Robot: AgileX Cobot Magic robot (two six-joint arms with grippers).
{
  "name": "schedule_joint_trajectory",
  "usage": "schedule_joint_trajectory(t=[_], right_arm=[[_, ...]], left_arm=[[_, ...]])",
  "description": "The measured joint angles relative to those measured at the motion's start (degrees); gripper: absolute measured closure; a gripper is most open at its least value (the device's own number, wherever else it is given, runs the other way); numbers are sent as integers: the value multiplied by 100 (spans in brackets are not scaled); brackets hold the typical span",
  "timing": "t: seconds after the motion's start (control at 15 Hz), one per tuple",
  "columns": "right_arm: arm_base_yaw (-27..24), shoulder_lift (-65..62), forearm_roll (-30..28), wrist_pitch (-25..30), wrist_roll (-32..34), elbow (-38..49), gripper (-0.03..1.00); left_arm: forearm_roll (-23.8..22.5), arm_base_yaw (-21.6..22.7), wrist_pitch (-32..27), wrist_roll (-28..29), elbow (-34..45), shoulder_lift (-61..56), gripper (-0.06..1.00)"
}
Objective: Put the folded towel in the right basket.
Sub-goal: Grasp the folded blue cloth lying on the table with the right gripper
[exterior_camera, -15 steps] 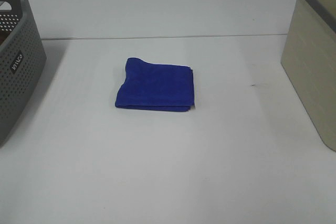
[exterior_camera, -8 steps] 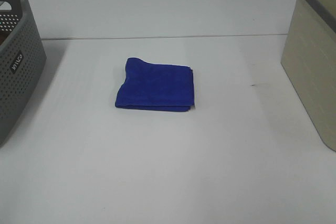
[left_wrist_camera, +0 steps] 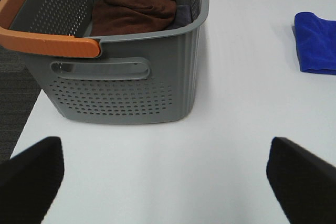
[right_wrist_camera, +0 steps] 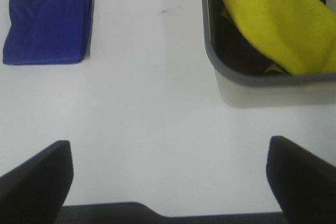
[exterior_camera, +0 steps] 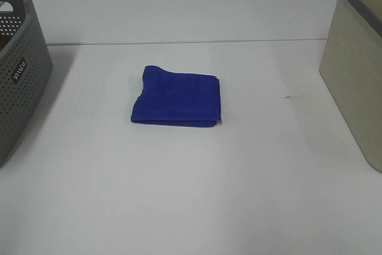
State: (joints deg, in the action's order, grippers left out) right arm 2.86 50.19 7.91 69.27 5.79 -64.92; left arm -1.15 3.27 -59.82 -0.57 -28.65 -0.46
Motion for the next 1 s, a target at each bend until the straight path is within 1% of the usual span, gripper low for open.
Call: schedule_joint_trajectory(t=[0.13, 0.27, 0.33, 0.4, 0.47, 0.6, 0.67, 0.73, 0.8, 0.93, 1.0], right_arm=[[0, 985, 241, 0, 11, -980, 2], [0, 1828, 722, -63, -57, -1610, 3], [0, 2223, 1094, -115, -166, -1782, 3], [17, 2659, 1587, -264, -350, -1862, 3], [57, 2888, 1793, -355, -413, -1868, 3], [458, 3810, 2286, -871, -653, -1885, 3], [980, 4715, 2510, -1392, -705, -1942, 3], [1169, 5220, 2647, -1518, -716, -2045, 3], [1249, 5667, 2739, -1576, -733, -2217, 3], [1266, 6532, 2756, -1644, -768, -2670, 3], [1266, 6744, 2756, -1650, -762, -2785, 3]], left_arm=[[0, 0, 0, 0, 0, 0, -3], [0, 0, 0, 0, 0, 0, -3], [0, 0, 0, 0, 0, 0, -3], [0, 0, 0, 0, 0, 0, -3], [0, 0, 0, 0, 0, 0, -3], [0, 0, 0, 0, 0, 0, -3], [0, 0, 0, 0, 0, 0, -3], [0, 0, 0, 0, 0, 0, -3], [-6, 0, 0, 0, 0, 0, -3], [-11, 0, 0, 0, 0, 0, -3], [-11, 0, 0, 0, 0, 0, -3]])
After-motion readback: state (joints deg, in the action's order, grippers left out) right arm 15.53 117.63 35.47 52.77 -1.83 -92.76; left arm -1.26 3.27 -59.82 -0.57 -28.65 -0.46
